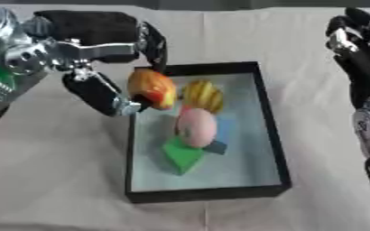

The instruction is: Pick up objects on the table and place them in the box.

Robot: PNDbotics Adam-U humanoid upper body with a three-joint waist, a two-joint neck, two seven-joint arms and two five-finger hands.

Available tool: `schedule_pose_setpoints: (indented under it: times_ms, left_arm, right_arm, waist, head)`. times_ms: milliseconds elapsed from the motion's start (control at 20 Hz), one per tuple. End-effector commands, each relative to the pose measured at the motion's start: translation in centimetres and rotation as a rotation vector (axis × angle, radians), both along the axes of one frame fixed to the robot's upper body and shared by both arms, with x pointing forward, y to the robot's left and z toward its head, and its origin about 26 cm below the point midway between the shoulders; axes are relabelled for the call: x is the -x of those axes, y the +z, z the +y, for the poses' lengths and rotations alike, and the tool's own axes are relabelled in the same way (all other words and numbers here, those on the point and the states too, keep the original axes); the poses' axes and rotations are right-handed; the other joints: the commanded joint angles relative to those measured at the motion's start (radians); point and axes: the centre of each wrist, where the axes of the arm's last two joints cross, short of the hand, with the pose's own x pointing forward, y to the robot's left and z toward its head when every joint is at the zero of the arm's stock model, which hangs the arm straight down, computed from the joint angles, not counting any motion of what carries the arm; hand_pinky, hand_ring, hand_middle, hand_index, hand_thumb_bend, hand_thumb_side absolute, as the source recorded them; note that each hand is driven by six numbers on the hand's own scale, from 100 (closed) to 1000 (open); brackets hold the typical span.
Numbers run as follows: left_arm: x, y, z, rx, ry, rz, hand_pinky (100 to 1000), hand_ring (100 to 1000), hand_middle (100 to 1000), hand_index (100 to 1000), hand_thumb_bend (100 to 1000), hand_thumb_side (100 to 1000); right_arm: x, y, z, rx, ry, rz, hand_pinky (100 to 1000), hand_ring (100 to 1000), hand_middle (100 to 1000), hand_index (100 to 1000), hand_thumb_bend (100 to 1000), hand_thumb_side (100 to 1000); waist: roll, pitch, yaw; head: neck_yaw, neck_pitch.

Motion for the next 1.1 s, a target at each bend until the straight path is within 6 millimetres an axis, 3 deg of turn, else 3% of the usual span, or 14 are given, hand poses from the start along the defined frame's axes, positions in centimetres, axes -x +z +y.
schedule_pose_setpoints:
  times_ms: [50, 400, 600, 700, 750, 800, 850, 900, 950, 1100]
  left_arm:
    - [0.4, 0.3, -0.6, 0.004, 0.008, -0.031, 678, 719, 667, 584, 136, 157]
    - [0.6, -0.5, -2.4, 0.012, 0.005, -0.014, 675, 716, 664, 589, 155, 181]
    - [0.7, -1.1, -3.0, -0.003, 0.007, 0.012, 679, 722, 674, 638, 271, 260]
    - [0.7, -1.2, -3.0, -0.013, 0.008, 0.02, 719, 759, 726, 753, 393, 386]
    - [0.7, -1.2, -3.0, -0.019, 0.008, 0.023, 752, 796, 771, 826, 485, 492]
    - [0.7, -1.2, -2.9, -0.025, 0.008, 0.025, 754, 801, 776, 832, 496, 505]
    - [0.7, -1.2, -2.9, -0.029, 0.009, 0.024, 778, 832, 806, 880, 598, 600]
    - [0.6, -1.2, -2.8, -0.033, 0.009, 0.023, 780, 833, 807, 884, 607, 607]
    - [0.6, -1.1, -2.7, -0.036, 0.01, 0.02, 785, 838, 810, 898, 674, 656]
    - [0.5, -0.9, -2.3, -0.018, 0.014, -0.001, 778, 834, 807, 902, 701, 668]
  right_arm:
    - [0.2, 1.2, -0.2, 0.015, 0.004, -0.043, 801, 772, 764, 828, 226, 295]
    - [0.3, 1.2, -0.1, 0.012, 0.007, -0.044, 802, 772, 764, 827, 228, 294]
    - [0.3, 1.2, 0.0, 0.011, 0.01, -0.047, 802, 772, 763, 827, 229, 293]
    - [0.3, 1.2, 0.0, 0.011, 0.012, -0.046, 802, 771, 763, 827, 230, 293]
    - [0.3, 1.2, 0.0, 0.012, 0.012, -0.046, 802, 772, 763, 827, 230, 294]
    - [0.3, 1.2, 0.0, 0.013, 0.013, -0.046, 802, 772, 763, 827, 230, 294]
    - [0.3, 1.2, 0.0, 0.013, 0.013, -0.045, 802, 772, 764, 827, 229, 294]
    - [0.3, 1.2, 0.0, 0.014, 0.013, -0.045, 802, 772, 764, 827, 229, 294]
    - [0.3, 1.2, 0.0, 0.014, 0.013, -0.045, 802, 772, 764, 827, 229, 295]
    - [0.3, 1.2, -0.1, 0.013, 0.009, -0.045, 802, 772, 764, 827, 230, 294]
  waist:
    - [-0.001, -0.025, 0.001]
    - [-0.004, -0.026, 0.002]
    - [-0.003, -0.025, 0.001]
    - [-0.003, -0.025, 0.001]
    - [-0.002, -0.025, 0.001]
    - [-0.002, -0.025, 0.001]
    - [-0.002, -0.025, 0.002]
    - [-0.002, -0.025, 0.002]
    - [-0.002, -0.025, 0.002]
    - [-0.002, -0.026, 0.005]
  head:
    - [0.005, -0.001]
    - [0.008, -0.001]
    - [0.007, -0.002]
    - [0.007, -0.001]
    - [0.007, -0.002]
    - [0.008, -0.002]
    - [0.008, -0.002]
    - [0.008, -0.002]
    - [0.008, -0.002]
    - [0.008, -0.002]
